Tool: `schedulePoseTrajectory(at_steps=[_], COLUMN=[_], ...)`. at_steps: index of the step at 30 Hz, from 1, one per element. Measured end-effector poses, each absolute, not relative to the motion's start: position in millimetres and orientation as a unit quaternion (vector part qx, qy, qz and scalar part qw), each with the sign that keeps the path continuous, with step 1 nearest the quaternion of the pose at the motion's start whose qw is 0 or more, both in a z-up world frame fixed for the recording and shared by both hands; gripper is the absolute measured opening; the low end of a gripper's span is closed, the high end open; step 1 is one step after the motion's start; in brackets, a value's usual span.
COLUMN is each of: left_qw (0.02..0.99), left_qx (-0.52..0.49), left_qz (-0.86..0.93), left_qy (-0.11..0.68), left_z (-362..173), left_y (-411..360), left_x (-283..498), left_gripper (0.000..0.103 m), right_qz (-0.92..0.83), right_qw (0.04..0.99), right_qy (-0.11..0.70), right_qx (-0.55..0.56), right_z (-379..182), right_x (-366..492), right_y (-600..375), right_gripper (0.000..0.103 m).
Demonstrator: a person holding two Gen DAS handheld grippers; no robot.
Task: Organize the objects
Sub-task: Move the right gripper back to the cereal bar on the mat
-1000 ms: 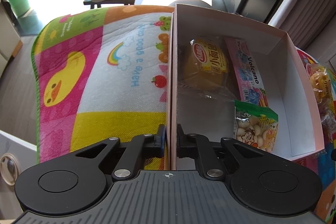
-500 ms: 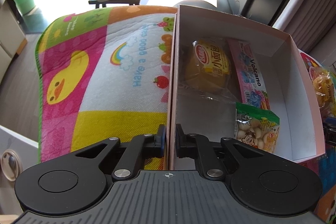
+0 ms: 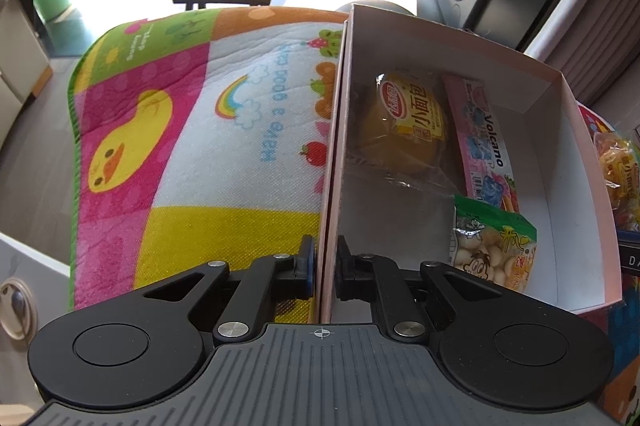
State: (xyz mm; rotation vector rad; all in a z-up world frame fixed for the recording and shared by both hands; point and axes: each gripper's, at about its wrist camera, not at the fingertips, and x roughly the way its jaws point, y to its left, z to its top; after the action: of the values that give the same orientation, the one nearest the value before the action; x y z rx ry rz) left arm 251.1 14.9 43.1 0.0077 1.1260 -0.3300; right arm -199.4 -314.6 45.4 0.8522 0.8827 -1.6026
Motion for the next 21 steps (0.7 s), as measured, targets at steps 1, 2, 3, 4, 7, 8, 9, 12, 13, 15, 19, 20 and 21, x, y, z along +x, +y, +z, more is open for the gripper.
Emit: schedulePoseTrajectory(at_steps=[1, 2, 3, 4, 7, 8, 9, 12, 13, 15, 19, 20, 21], left_qw=[0.833, 0.834, 0.835, 0.836, 0.839, 0.839, 0.84, 0.839, 0.839, 0.839, 0.837, 0.836, 0.836], left_qx=[0.003, 0.0, 0.0, 0.0, 0.001, 0.001, 0.002, 0.0, 0.001, 0.001, -0.004, -0.004, -0.005], left_qz=[-0.153, -0.15, -0.146, -0.143, -0.138, -0.137, -0.135, -0.141, -0.142, -0.144, -0.144, -0.145, -0.145], left_qy=[0.531, 0.531, 0.53, 0.53, 0.527, 0.526, 0.525, 0.526, 0.525, 0.526, 0.528, 0.529, 0.529], left_z=[43, 43, 43, 43, 41, 40, 40, 40, 40, 40, 40, 40, 40], left_y=[16, 18, 20, 21, 27, 28, 29, 31, 31, 31, 32, 32, 33], left_x=[252, 254, 255, 256, 261, 262, 263, 265, 265, 264, 266, 266, 266], left_gripper=[0.011, 0.011, 0.011, 0.011, 0.011, 0.012, 0.012, 0.012, 0.012, 0.012, 0.012, 0.012, 0.012], right_qz=[-0.671, -0.671, -0.669, -0.667, -0.666, -0.665, -0.665, -0.668, -0.668, -0.667, -0.658, -0.657, -0.656], right_qw=[0.535, 0.537, 0.54, 0.542, 0.54, 0.539, 0.533, 0.533, 0.533, 0.531, 0.529, 0.529, 0.529], right_qy=[0.371, 0.371, 0.372, 0.373, 0.378, 0.381, 0.383, 0.379, 0.379, 0.381, 0.393, 0.394, 0.395], right_qx=[0.355, 0.352, 0.35, 0.348, 0.349, 0.35, 0.355, 0.354, 0.354, 0.357, 0.364, 0.365, 0.366], right_z=[44, 43, 42, 41, 37, 36, 33, 32, 32, 32, 31, 31, 32], right_x=[-198, -198, -197, -196, -195, -195, -197, -197, -198, -198, -199, -199, -199], right_y=[-314, -314, -314, -314, -315, -316, -317, -316, -316, -318, -323, -324, -324], right_gripper=[0.067, 0.07, 0.074, 0.076, 0.091, 0.097, 0.102, 0.103, 0.103, 0.103, 0.103, 0.103, 0.103])
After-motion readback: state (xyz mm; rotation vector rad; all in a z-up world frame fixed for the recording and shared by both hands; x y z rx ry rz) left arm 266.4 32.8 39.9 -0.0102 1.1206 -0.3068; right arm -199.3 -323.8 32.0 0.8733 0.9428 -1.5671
